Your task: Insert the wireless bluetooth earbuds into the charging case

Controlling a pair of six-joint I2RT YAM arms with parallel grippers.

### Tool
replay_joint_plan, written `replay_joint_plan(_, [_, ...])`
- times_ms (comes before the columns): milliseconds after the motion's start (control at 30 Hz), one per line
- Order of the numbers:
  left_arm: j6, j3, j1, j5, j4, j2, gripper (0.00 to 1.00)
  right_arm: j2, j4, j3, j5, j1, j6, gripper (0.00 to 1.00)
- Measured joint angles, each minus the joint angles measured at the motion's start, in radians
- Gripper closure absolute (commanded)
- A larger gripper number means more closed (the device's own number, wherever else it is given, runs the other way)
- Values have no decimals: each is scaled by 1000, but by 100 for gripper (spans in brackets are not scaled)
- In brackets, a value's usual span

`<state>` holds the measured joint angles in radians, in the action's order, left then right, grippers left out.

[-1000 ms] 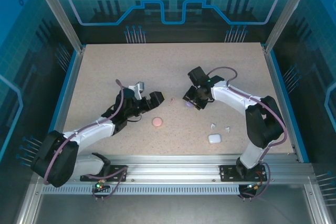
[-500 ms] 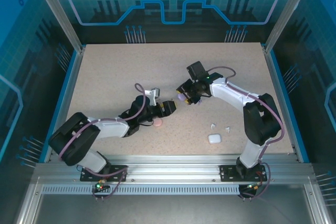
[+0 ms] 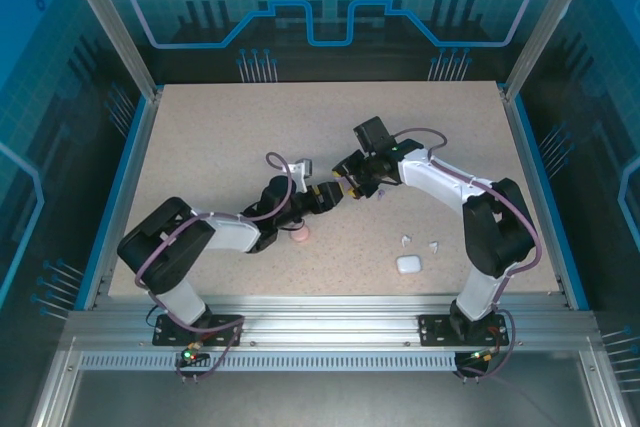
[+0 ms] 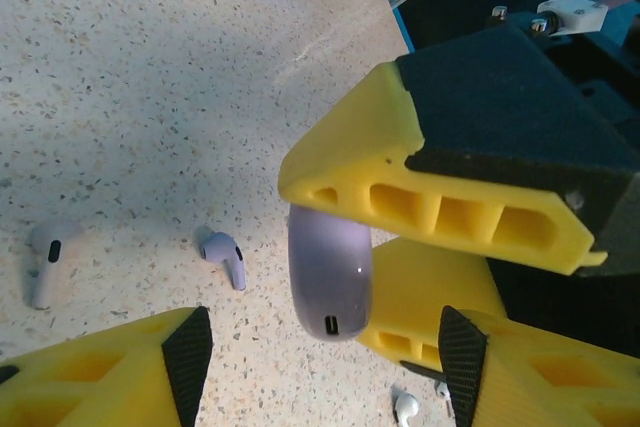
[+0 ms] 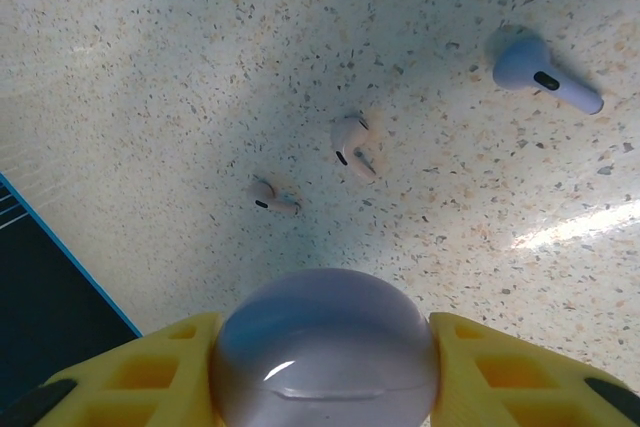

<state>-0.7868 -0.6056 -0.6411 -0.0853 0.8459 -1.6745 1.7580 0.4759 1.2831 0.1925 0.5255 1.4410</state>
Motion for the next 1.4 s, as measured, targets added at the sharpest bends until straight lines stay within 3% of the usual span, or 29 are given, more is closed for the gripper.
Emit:
replay_joint_plan(1067, [-36, -60, -13, 64, 21, -77, 55, -26, -63, -42, 16, 3, 18, 55])
replay_joint_plan(1400, [-53, -80, -21, 64, 35, -93, 73, -26, -76, -43, 17, 4, 22, 56])
